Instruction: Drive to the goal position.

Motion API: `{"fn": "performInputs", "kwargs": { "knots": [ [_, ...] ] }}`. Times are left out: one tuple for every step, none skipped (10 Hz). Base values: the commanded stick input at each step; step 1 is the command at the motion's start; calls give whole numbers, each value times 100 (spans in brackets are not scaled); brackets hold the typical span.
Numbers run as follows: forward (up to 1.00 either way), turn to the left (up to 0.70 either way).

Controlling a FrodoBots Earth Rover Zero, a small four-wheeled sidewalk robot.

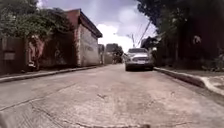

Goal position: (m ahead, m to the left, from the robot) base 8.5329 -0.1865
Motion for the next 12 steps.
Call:
{"fn": "performInputs", "kwargs": {
  "knots": [
    [85,1],
    [85,1],
    [85,1],
    [85,1],
    [85,1],
    [85,1],
    [85,1],
    [85,1],
    [85,1],
    [85,1],
    [85,1],
    [85,1]
  ]
}}
